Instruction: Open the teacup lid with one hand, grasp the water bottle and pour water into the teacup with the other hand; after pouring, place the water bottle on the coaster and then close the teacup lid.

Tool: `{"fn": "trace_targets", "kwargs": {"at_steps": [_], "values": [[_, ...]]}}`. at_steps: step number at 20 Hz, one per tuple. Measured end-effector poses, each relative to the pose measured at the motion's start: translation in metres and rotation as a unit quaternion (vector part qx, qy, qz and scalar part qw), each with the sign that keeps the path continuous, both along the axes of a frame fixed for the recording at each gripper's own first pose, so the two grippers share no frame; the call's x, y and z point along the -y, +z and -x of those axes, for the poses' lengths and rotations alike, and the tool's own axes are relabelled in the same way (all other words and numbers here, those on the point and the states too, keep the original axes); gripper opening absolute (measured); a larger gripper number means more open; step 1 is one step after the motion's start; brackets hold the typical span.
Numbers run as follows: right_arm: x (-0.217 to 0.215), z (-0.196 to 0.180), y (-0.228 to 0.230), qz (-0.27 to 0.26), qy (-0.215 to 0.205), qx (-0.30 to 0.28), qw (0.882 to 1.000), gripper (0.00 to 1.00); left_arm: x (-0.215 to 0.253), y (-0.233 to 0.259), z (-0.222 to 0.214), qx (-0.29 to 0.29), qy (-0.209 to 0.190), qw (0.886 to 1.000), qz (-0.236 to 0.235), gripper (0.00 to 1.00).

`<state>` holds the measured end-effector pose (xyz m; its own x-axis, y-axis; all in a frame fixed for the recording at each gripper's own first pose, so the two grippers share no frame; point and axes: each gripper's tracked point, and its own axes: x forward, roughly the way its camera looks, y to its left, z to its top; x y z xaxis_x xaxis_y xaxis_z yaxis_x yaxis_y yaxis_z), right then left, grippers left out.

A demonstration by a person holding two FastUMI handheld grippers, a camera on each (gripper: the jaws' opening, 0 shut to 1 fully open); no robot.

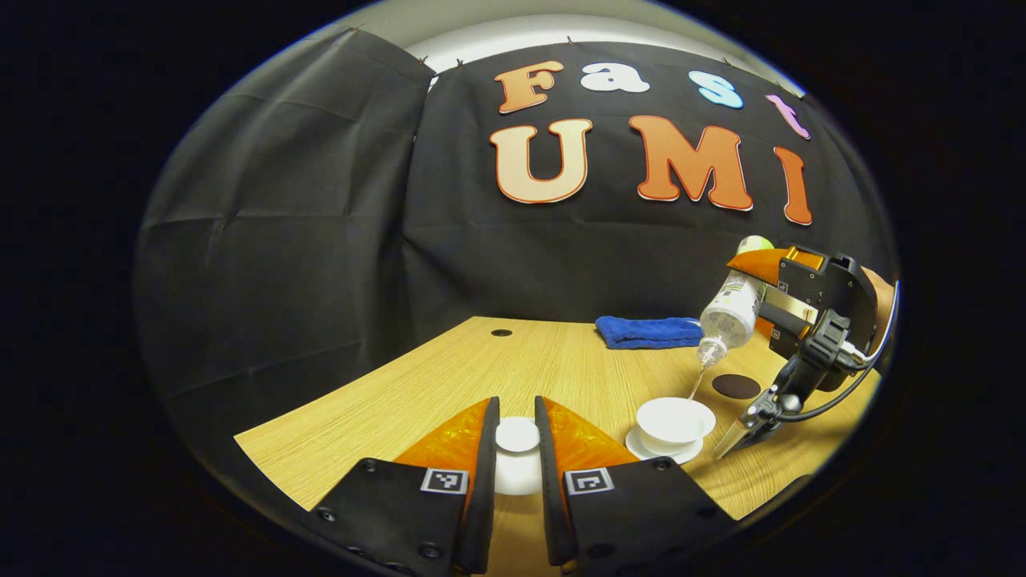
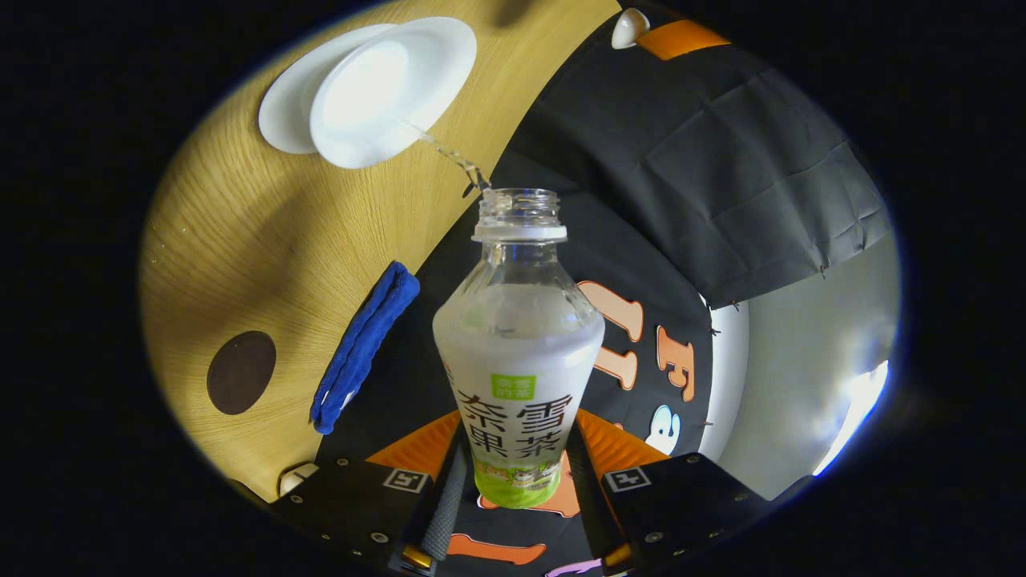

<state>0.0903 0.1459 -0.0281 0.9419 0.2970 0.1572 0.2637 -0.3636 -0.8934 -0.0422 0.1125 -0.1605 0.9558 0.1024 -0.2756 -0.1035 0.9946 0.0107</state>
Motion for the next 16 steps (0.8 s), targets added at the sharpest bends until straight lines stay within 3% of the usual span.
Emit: {"fn": "trace_targets", "kwargs": {"at_steps": [5,8,9,11,16], "values": [[-0.002,0.003,-0.028,-0.021,0.004,-0.041,0.999,0.65,0.000,0.001,0.000,0.006,-0.003,1.000,-0.003,0.30],[0.006,0.001,-0.055,-0.086,-0.006,-0.115,0.990,0.65,0.001,0.000,-0.001,0.010,-0.007,1.000,0.000,0.30],[0.009,0.003,-0.068,-0.115,-0.015,-0.153,0.981,0.65,0.002,-0.001,-0.001,0.010,-0.008,1.000,0.002,0.27],[0.006,0.008,-0.083,-0.175,-0.019,-0.222,0.959,0.65,0.001,-0.001,-0.001,0.011,-0.012,1.000,0.005,0.30],[0.000,0.015,-0.081,-0.344,-0.010,-0.292,0.893,0.66,0.010,0.002,-0.001,0.019,-0.022,0.999,0.013,0.30]]}}
